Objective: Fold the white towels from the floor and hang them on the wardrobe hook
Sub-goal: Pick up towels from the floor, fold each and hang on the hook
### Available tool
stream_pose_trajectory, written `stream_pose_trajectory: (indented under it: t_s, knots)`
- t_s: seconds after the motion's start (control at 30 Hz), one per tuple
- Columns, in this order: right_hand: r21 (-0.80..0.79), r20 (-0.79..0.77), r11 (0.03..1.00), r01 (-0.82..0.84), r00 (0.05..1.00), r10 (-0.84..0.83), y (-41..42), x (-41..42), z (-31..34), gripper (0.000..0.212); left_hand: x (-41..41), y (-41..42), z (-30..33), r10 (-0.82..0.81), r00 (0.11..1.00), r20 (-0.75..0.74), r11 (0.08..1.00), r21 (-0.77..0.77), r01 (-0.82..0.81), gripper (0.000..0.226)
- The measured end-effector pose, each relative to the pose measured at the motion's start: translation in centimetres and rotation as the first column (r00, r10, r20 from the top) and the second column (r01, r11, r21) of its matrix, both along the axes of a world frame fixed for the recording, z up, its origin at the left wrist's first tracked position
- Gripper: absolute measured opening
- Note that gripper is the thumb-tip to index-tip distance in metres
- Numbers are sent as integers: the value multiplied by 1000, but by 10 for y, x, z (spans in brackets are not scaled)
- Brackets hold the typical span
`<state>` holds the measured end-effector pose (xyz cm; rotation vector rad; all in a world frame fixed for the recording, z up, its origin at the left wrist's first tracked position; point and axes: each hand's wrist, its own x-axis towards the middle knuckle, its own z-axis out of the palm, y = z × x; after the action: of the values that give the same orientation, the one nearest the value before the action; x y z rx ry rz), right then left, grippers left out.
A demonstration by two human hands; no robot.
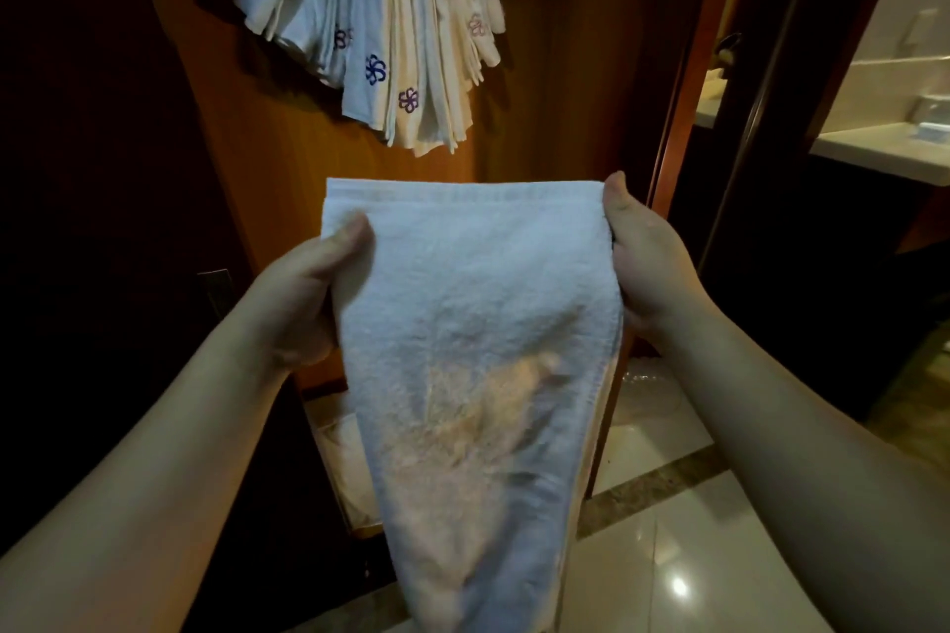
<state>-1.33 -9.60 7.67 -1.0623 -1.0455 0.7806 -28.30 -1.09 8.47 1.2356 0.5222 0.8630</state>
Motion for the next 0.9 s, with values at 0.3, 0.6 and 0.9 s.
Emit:
stream_pose_trajectory:
  t_s: [0.3,0.6,0.9]
  knots:
    - [-56,-542,805,-591,695,472,-20,2,-93,72,16,-12,-19,-29,991,-134,957,-291,-11,32]
    - [-161,-408,907,-389,863,298,-14,6,-88,67,-11,0,-33,-3,985,-175,996,-91,-13,32]
    - [-405,-178,913,40,977,-121,-29,-30,-126,28,22,-31,-110,304,909,-285,919,-162,-358,37]
